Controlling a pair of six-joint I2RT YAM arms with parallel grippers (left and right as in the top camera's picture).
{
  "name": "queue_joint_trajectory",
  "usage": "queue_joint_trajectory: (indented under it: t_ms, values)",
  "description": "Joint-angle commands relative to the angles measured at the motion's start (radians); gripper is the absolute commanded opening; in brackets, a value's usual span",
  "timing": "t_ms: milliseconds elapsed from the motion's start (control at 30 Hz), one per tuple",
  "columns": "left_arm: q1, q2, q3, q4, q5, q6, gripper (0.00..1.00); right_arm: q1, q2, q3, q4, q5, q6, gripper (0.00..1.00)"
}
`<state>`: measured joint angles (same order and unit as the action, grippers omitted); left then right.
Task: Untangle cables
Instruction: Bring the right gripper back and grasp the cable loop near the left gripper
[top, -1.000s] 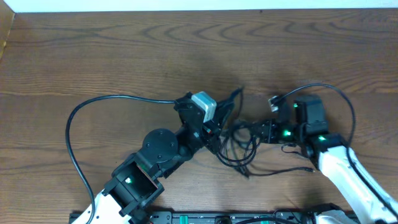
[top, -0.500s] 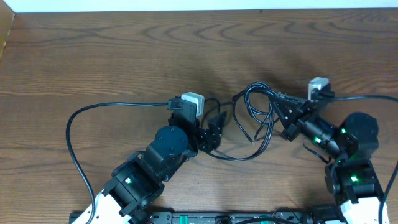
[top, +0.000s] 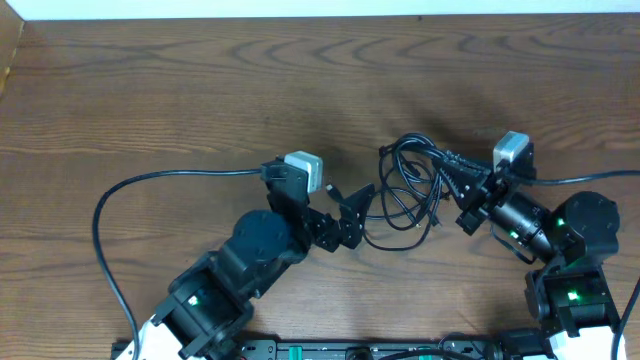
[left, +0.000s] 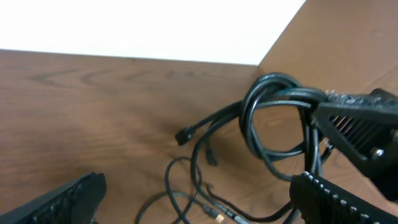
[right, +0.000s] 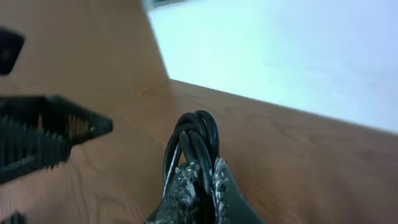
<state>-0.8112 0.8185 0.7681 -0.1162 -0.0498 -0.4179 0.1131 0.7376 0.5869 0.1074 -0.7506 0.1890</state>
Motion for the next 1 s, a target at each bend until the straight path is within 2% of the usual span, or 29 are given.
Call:
queue_joint_trajectory:
  t_ms: [0,100,300,467,567,700,967]
  values:
    - [0.005,-0.026,0.015,0.016,0.026,0.017,0.98,-0.005,-0.009,0.000,0.044,-0.135,-0.071,0.01]
    - [0.005,-0.029,0.015,0.032,0.111,0.017,0.98,-0.005,-0.009,0.000,0.110,-0.204,-0.069,0.01]
    - [0.005,-0.023,0.015,0.090,0.323,0.002,0.98,-0.005,-0.009,0.000,0.174,-0.209,0.014,0.01]
    - [0.005,-0.015,0.015,0.101,0.347,-0.161,0.98,-0.005,-0.009,0.000,0.178,-0.175,0.054,0.01]
    - [0.005,0.000,0.015,0.102,0.353,-0.315,0.98,-0.005,-0.009,0.000,0.178,-0.121,0.133,0.01]
    - [0.004,0.026,0.015,0.104,0.361,-0.455,0.98,-0.005,-0.009,0.000,0.198,-0.113,0.203,0.01]
    - [0.002,0.121,0.015,0.291,0.443,-0.490,0.98,0.006,-0.009,0.000,0.208,-0.132,0.251,0.01]
